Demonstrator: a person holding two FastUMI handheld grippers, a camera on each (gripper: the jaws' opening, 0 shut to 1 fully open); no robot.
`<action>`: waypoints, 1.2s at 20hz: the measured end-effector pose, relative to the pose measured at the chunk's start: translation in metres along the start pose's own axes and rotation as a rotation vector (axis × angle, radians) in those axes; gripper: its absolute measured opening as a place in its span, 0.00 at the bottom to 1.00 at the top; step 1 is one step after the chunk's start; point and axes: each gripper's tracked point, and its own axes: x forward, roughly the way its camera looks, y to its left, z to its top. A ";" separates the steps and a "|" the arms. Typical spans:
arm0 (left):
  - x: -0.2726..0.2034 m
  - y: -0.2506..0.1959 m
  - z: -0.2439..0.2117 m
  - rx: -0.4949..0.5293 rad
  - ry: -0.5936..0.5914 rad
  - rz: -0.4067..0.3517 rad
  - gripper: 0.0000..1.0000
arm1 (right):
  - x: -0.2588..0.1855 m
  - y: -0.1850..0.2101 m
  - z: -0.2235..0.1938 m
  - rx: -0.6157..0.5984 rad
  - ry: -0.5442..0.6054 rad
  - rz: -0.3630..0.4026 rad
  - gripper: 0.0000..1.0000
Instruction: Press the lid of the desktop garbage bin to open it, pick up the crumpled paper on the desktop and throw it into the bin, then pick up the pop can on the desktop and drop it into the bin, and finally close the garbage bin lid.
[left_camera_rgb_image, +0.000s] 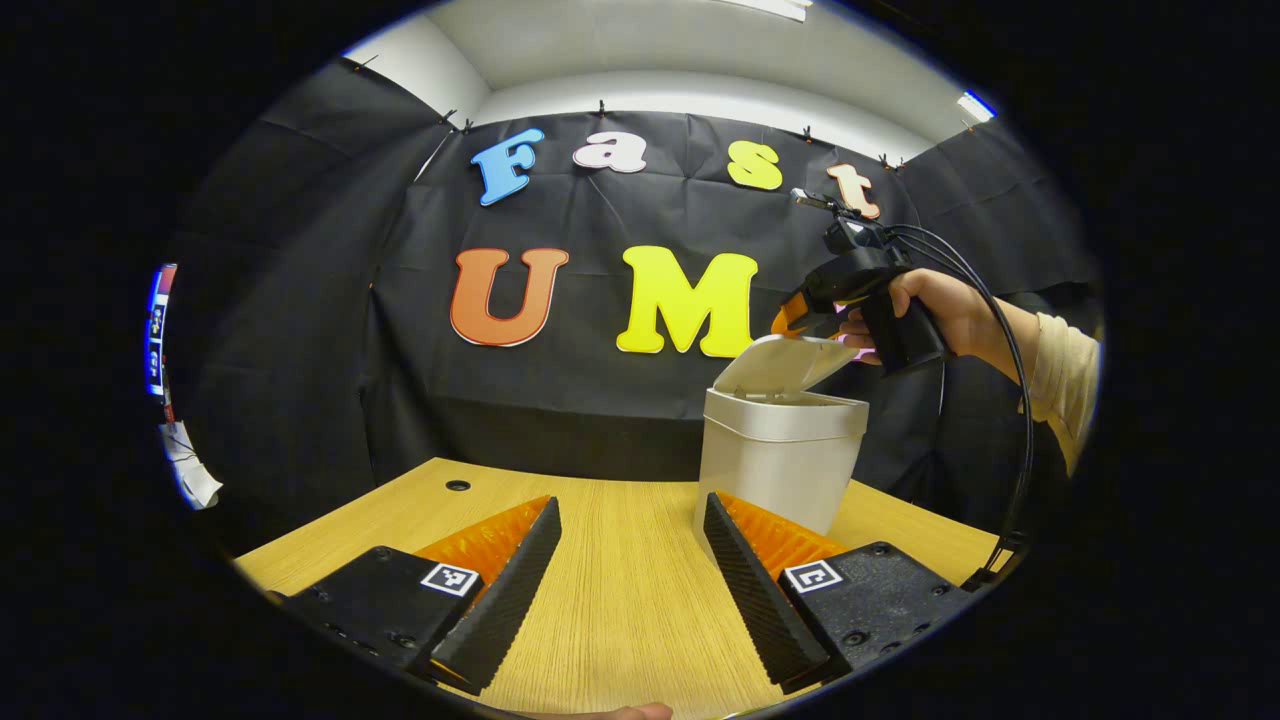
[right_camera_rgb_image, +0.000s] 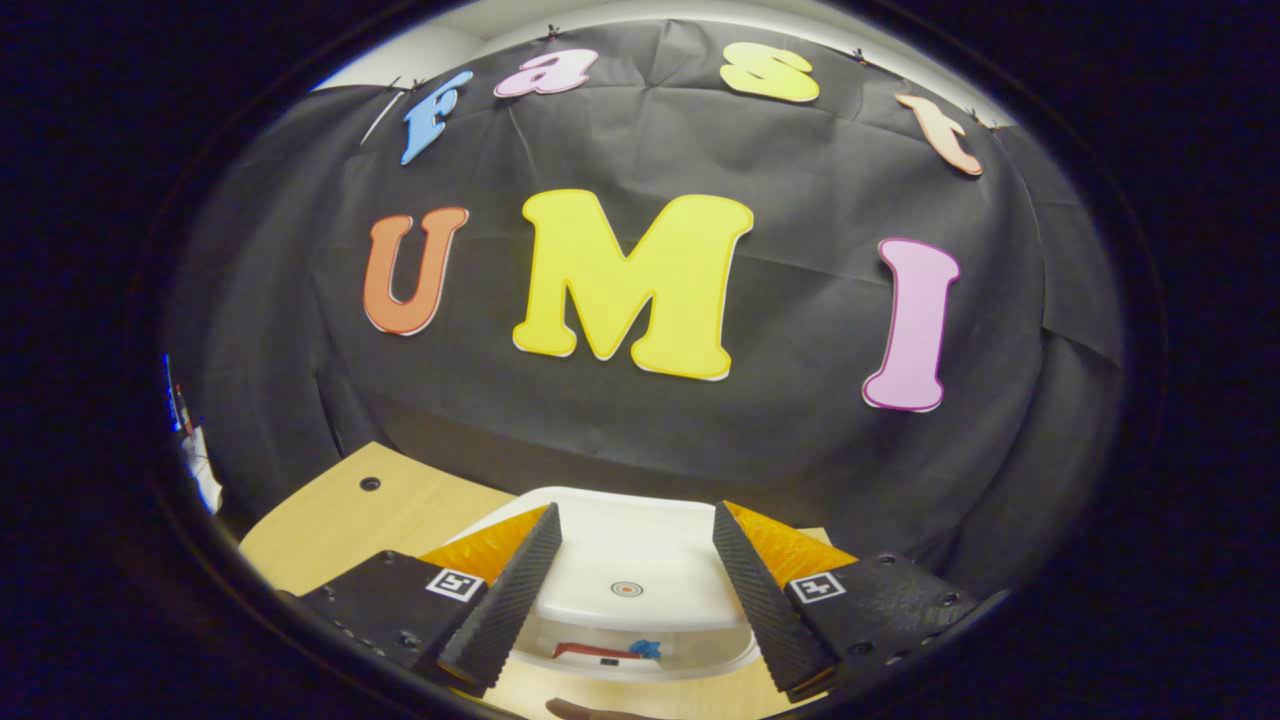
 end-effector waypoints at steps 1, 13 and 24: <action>0.001 -0.002 0.001 0.003 -0.004 -0.001 0.95 | 0.000 0.001 -0.009 0.006 0.022 -0.002 0.95; 0.013 -0.020 -0.023 0.036 0.053 -0.043 0.95 | -0.023 0.007 -0.076 0.133 0.185 0.034 0.96; 0.007 -0.010 -0.012 0.052 0.024 -0.015 0.95 | -0.031 0.006 -0.084 0.164 0.184 0.000 0.98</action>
